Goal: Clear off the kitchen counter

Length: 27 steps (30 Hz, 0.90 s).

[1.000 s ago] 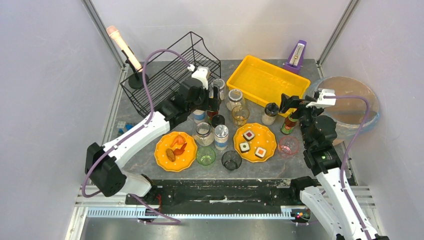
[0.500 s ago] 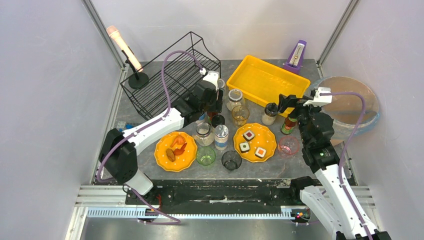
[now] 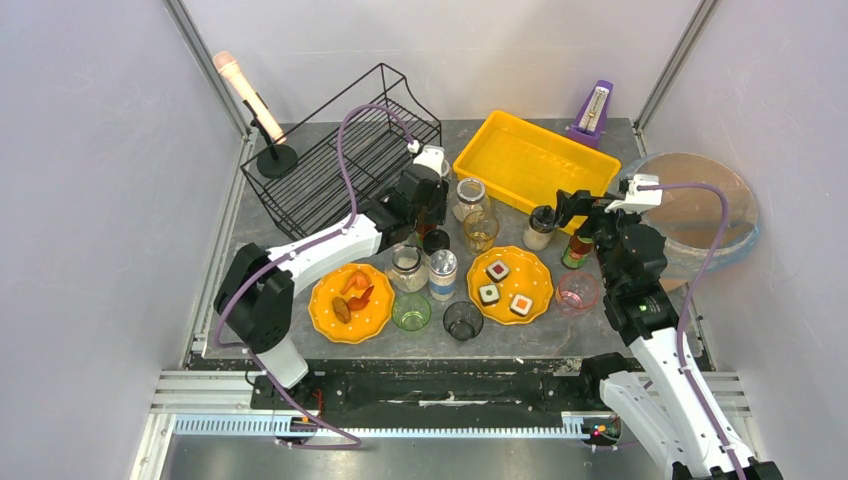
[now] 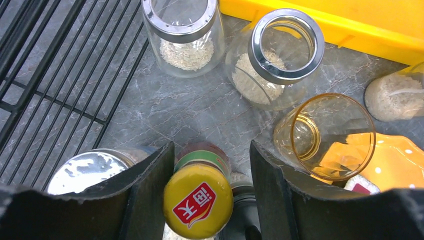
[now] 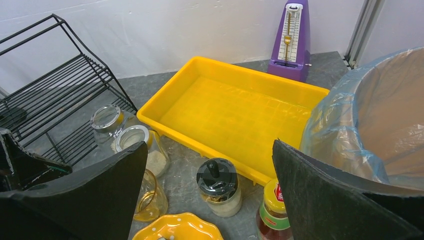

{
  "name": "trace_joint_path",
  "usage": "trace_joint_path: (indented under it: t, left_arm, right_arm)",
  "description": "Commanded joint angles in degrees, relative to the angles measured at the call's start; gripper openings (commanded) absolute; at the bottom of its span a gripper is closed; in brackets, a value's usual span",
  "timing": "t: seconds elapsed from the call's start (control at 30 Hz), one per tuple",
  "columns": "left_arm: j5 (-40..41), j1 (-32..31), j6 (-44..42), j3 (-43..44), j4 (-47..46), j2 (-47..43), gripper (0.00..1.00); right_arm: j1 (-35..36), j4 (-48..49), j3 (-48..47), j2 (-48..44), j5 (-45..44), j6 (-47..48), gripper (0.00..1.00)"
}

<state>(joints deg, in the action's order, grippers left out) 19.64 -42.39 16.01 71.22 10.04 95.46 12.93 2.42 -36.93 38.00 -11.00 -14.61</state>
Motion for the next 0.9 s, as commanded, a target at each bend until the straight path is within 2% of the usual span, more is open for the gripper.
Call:
trace_joint_path:
  t: [0.0,0.17,0.3,0.43,0.6,0.87]
  left_arm:
    - [1.9,-0.3,0.7,-0.6,-3.9,0.7,0.61]
    - [2.4,-0.3,0.1,-0.1,-4.1,0.9,0.44]
    - [2.4,-0.3,-1.4,3.4,-2.5,-0.2,0.24]
    - [2.6,-0.2,-3.4,10.4,1.3,-2.4,0.04]
    - [4.0,0.2,-6.1,22.8,8.8,-3.1,0.02]
    - [3.8,3.0,-11.5,47.4,20.9,1.5,0.02]
  right_arm:
    - [0.3,0.1,0.4,-0.3,-0.6,0.2,0.98]
    - [0.2,-1.0,0.9,-1.2,-1.7,1.0,0.98]
    - [0.2,-1.9,1.3,-2.5,-2.9,2.0,0.98]
    - [0.3,-2.3,1.9,-4.3,-4.4,3.0,0.98]
    - [0.3,-5.1,1.7,-5.7,-6.2,4.9,0.98]
    - [0.2,-9.1,0.0,-8.1,-8.1,6.1,0.98]
